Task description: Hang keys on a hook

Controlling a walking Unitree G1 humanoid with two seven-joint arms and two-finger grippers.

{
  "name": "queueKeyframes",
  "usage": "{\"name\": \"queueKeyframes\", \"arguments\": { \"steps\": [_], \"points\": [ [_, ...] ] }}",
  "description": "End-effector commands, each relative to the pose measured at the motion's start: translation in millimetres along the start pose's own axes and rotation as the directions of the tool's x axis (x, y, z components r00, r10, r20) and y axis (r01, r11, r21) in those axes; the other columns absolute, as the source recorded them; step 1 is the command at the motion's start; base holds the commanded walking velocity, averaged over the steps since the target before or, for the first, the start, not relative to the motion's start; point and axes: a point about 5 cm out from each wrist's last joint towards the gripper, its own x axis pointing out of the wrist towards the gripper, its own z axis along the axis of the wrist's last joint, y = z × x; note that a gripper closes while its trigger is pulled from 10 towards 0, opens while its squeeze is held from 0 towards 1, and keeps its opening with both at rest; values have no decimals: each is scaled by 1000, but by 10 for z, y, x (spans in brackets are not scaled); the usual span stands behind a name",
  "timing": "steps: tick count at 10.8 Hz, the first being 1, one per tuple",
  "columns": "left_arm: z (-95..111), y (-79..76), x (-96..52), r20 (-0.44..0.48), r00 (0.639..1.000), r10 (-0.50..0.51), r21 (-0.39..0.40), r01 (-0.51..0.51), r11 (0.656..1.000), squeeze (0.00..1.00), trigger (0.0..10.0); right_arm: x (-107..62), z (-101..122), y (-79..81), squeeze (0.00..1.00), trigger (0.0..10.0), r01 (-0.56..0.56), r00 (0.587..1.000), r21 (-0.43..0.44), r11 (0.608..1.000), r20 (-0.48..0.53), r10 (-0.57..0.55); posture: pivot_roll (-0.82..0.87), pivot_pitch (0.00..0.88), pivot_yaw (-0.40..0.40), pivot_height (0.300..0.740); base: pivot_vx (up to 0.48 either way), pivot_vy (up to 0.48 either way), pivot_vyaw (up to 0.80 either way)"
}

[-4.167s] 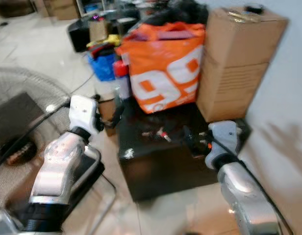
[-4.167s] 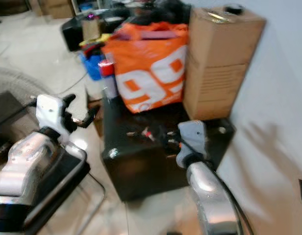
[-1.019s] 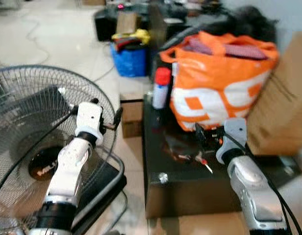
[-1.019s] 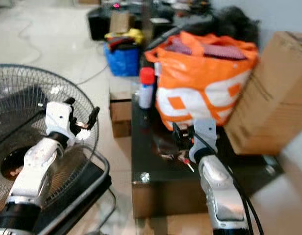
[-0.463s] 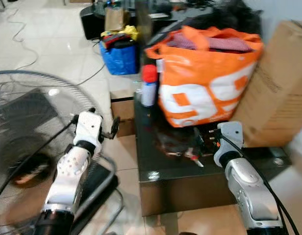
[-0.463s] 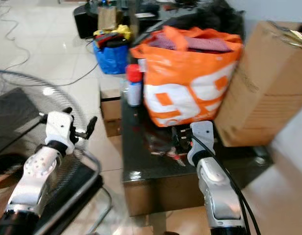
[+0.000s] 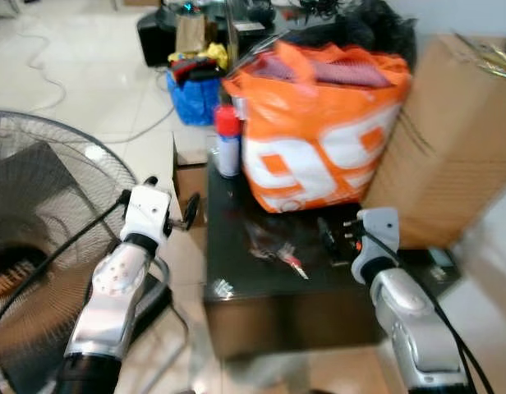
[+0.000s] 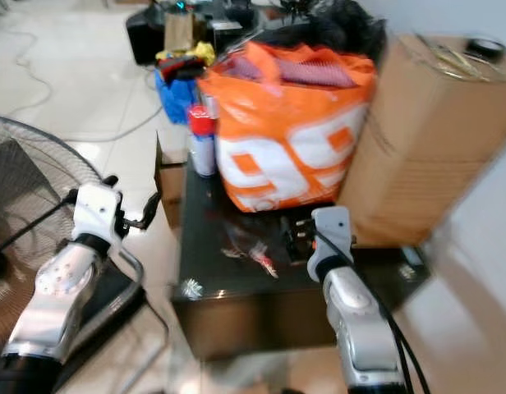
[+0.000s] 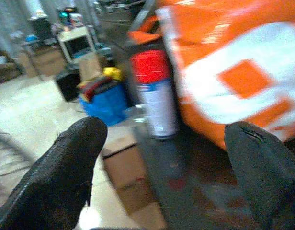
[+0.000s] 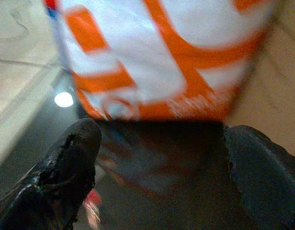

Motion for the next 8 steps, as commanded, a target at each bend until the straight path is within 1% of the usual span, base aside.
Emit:
{"name": "queueKeyframes", "arguments": {
  "steps": [1,2,3,5,6,7,8],
  "points": [
    [12,26,32,-7,1000,3,9,-3,1000,322,10000,1,46,-16,0,10000,16,1000,4,1000,19,-16,-127,0,2,740,0,0,0],
    [-21,2,56,-35,999,-26,-15,26,1000,325,10000,0,36,-17,0,10000,16,1000,1,1000,13,-16,-130,0,-1,740,0,0,0],
    [-22,-39,76,-43,997,-65,-18,64,998,329,10000,0,36,-33,0,10000,14,1000,-8,1000,9,-14,-127,0,-7,740,0,0,0],
    [8,-49,115,-18,995,-93,-47,92,995,341,10000,-11,21,-30,0,10000,5,1000,-12,1000,9,-5,-140,0,-3,740,0,0,0],
    [9,-52,134,-19,995,-100,-50,99,994,341,10000,-23,20,-18,0,10000,-1,1000,-6,1000,15,1,-145,0,1,740,277,0,0],
    [25,-66,154,-13,993,-115,-55,114,992,341,10000,-42,-6,-16,0,10000,5,1000,20,1000,-7,-5,-156,0,9,740,296,0,-800],
    [25,-78,164,-14,991,-130,-58,129,990,341,10000,-58,-19,-35,0,10000,13,1000,9,1000,-11,-13,-160,0,12,740,319,0,-800]
  ]
}}
